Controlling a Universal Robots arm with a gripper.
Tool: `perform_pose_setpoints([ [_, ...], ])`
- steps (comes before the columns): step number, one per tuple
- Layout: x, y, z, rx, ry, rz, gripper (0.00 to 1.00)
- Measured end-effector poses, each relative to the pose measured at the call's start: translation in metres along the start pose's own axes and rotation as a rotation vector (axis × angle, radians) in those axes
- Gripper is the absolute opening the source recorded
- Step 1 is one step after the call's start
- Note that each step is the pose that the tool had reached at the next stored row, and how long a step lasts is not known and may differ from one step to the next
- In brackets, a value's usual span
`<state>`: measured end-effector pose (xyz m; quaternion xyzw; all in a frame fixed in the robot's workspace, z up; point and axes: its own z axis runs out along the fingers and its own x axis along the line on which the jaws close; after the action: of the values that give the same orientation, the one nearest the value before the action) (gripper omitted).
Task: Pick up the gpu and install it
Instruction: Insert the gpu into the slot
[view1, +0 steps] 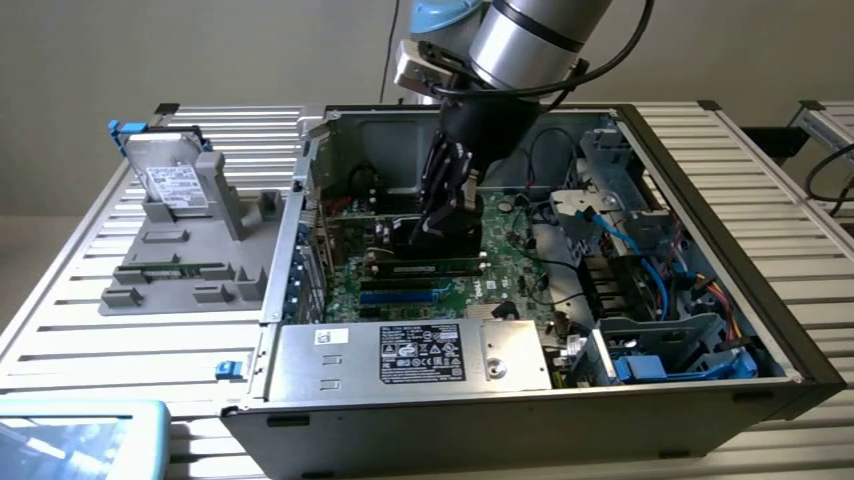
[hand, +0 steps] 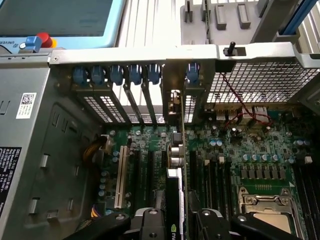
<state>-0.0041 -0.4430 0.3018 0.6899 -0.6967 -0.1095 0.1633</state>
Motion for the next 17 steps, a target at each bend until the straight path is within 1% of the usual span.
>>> perform_pose_setpoints([
  [9, 0.0000, 0.0000, 0.0002, 0.0002, -0.0001, 0.002, 0.28],
  [14, -0.0001, -0.0003, 0.0011, 0.0002, 0.0008, 0.002, 0.28],
  [17, -0.0003, -0.0015, 0.0040, 0.0003, 0.0003, 0.003, 0.28],
])
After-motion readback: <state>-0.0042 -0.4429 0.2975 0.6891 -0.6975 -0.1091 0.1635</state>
